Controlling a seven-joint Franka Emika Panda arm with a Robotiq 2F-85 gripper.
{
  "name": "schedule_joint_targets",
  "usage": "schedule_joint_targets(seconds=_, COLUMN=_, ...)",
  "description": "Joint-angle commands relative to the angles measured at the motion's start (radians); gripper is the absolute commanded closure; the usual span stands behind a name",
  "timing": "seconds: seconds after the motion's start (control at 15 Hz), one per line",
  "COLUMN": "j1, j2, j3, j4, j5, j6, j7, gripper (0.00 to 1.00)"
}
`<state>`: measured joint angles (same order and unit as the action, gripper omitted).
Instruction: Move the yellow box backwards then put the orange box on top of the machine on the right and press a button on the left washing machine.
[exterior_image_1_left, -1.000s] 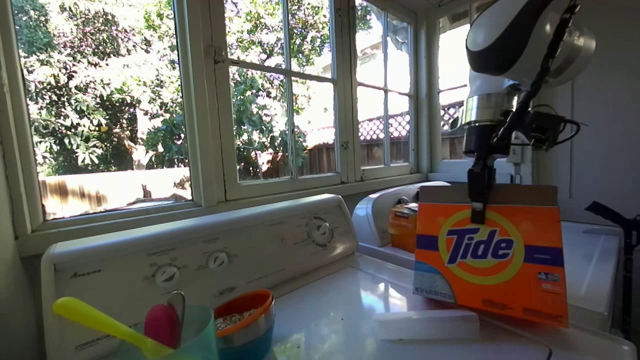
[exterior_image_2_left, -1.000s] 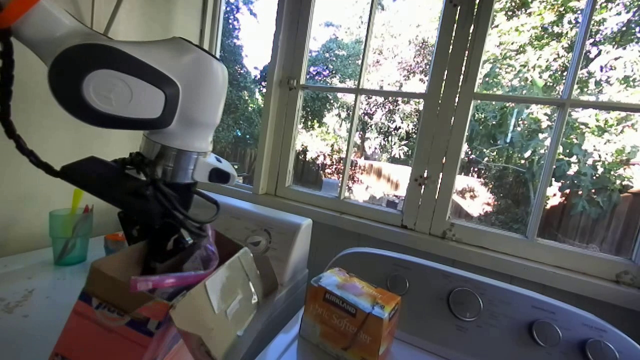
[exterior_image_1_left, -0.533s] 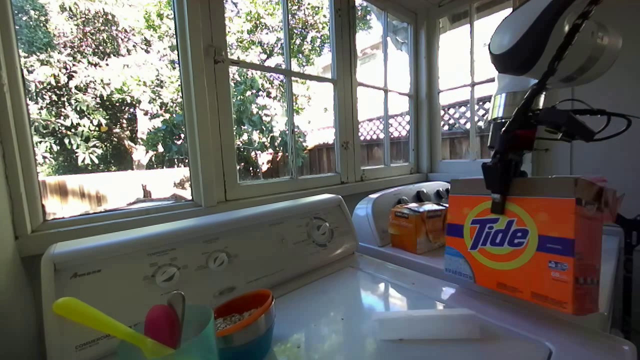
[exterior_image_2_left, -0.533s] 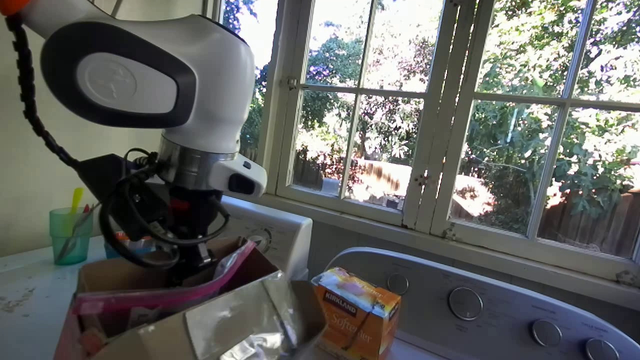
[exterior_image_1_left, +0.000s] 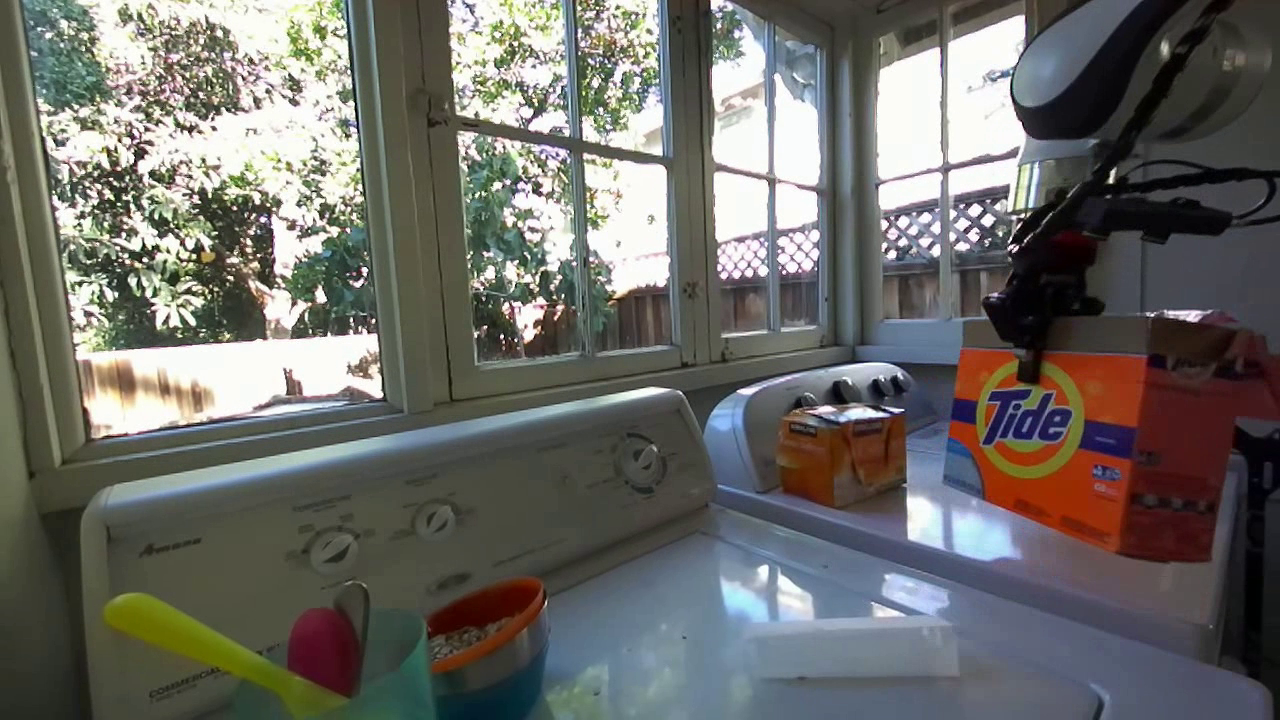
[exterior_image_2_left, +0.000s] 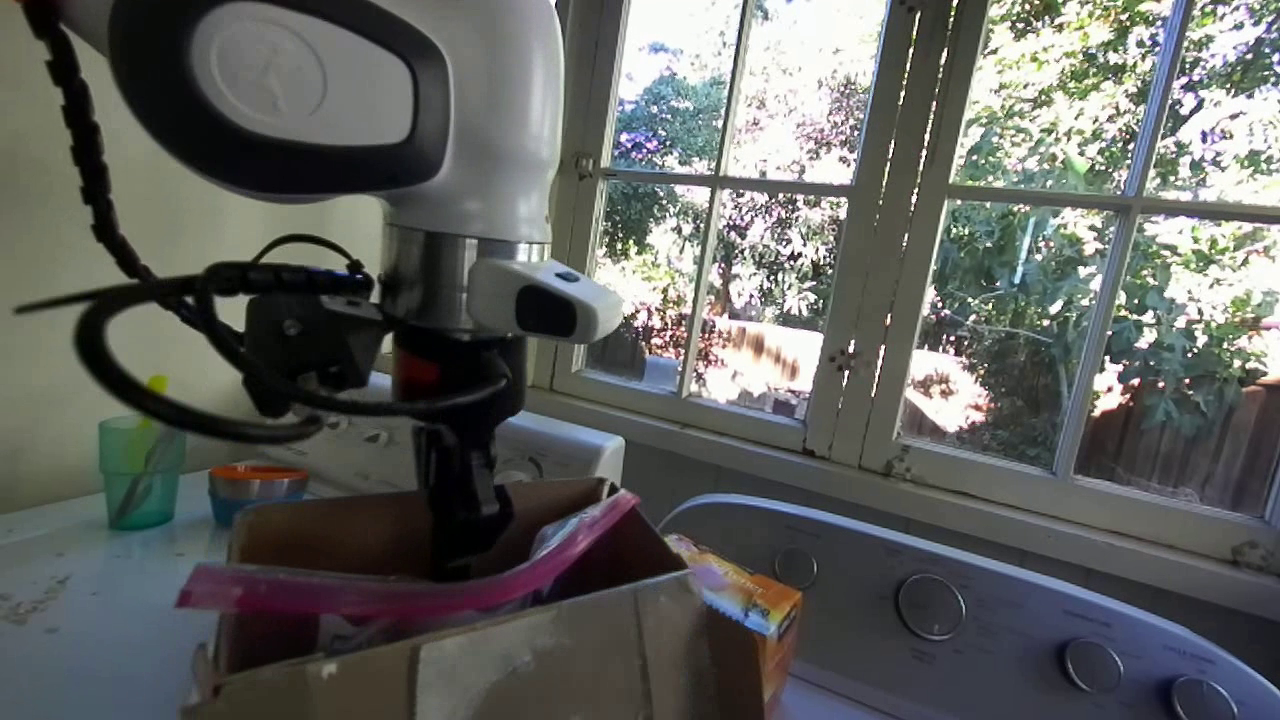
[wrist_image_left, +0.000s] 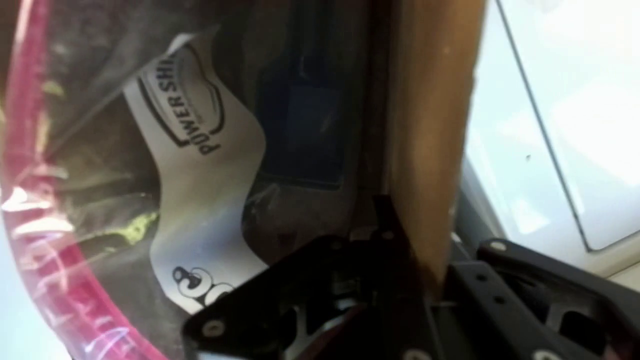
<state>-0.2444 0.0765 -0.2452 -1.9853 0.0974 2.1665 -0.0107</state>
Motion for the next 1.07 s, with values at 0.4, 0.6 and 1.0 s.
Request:
schedule_joint_targets(seconds=0.4, j1=0.013, j2=0.034, j3=0.01, j4=0.029, j5=-0.185, j6=0.067, j7=0.039, gripper=0.99)
schedule_joint_targets(seconds=0.6, j1=0.016, j2=0.078, j3=0.011, j4=0.004, j5=-0.283, j6=0.157, j7=-0.038, gripper=0.99)
schedule_joint_targets(seconds=1.0, j1=0.011, j2=0.16, j3=0.004, j4=-0.042, j5=-0.418, j6=0.405, j7=-0.182, gripper=0.99)
